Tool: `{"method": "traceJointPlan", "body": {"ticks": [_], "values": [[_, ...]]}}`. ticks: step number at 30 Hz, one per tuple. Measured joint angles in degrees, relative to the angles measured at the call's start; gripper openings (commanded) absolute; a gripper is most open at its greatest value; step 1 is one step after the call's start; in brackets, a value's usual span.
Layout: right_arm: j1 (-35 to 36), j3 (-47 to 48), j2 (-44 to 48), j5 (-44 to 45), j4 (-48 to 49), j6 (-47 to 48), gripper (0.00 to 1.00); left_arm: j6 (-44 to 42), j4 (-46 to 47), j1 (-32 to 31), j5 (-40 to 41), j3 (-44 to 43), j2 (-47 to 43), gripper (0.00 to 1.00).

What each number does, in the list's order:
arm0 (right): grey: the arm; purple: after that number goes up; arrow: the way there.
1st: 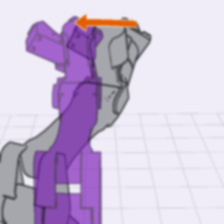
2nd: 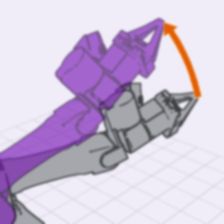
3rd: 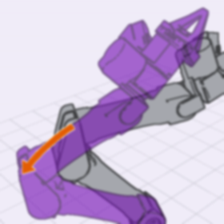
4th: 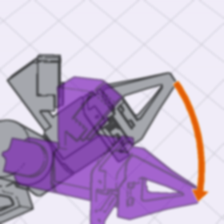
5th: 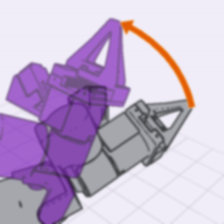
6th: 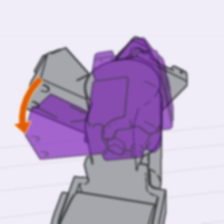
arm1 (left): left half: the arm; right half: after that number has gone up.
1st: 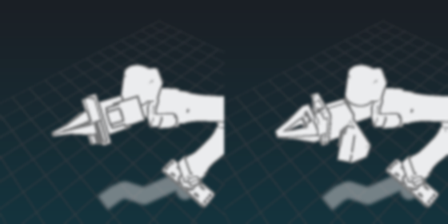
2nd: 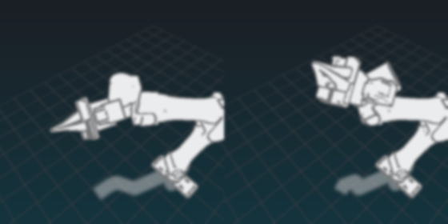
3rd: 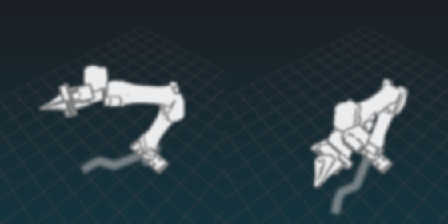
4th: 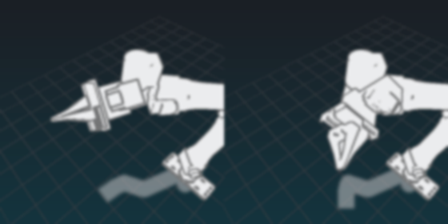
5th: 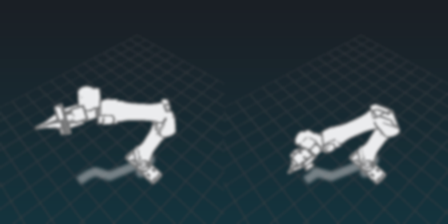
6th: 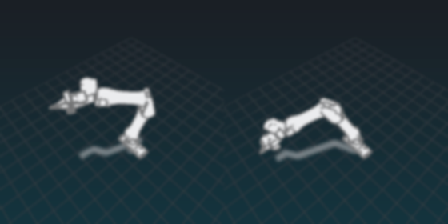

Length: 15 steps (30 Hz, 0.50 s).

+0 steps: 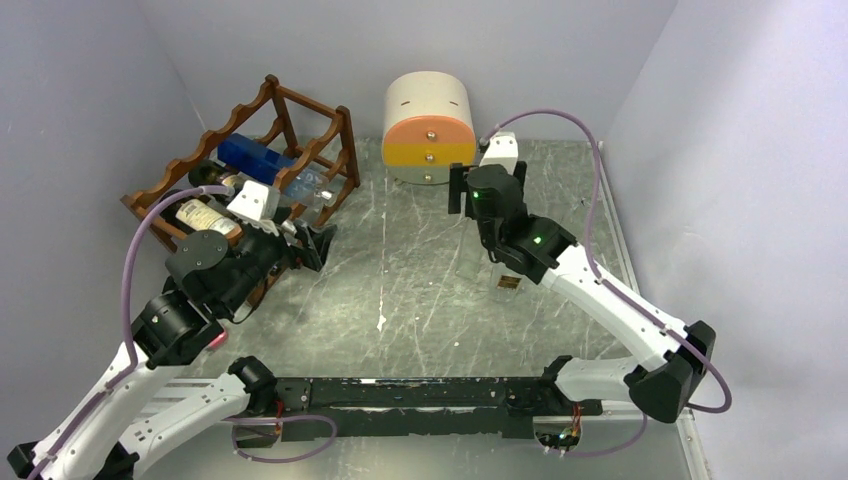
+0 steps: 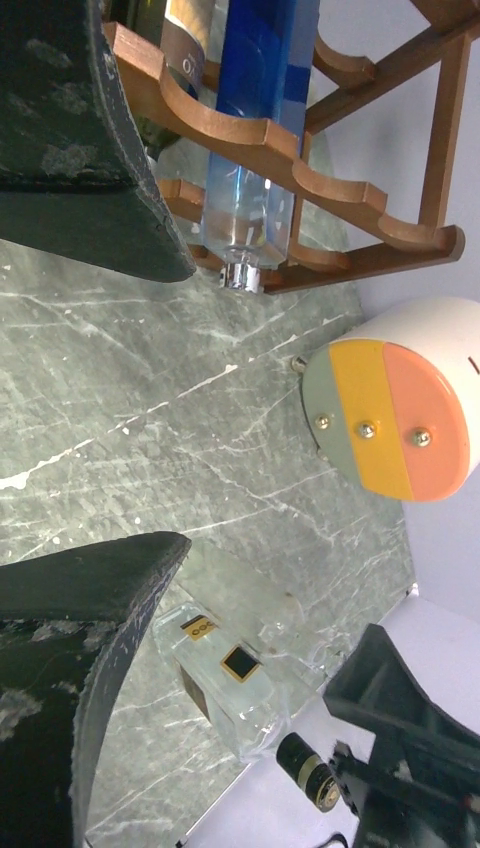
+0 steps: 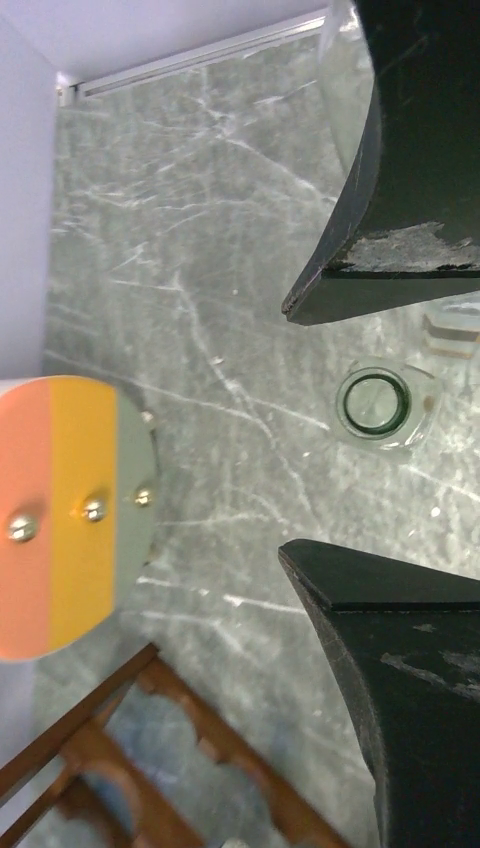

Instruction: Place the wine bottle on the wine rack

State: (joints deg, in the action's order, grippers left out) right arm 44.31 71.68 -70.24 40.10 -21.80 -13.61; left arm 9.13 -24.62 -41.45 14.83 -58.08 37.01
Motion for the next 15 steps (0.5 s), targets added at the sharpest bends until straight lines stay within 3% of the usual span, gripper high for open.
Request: {"method": "traceJointPlan", "body": {"ticks": [8,15], "values": [[-0.09,-2.4,-1.44,0.57,-3.39,-2.12,0.72,1.07,0.52,0.0,-1.09,0.74,0.44,0.98],[-1.9,-4.83,-3.37,-1.55,-3.41,-3.08,0.49,1.68,0.85,0.0,-1.42,0.85,0.76,0.98]]}}
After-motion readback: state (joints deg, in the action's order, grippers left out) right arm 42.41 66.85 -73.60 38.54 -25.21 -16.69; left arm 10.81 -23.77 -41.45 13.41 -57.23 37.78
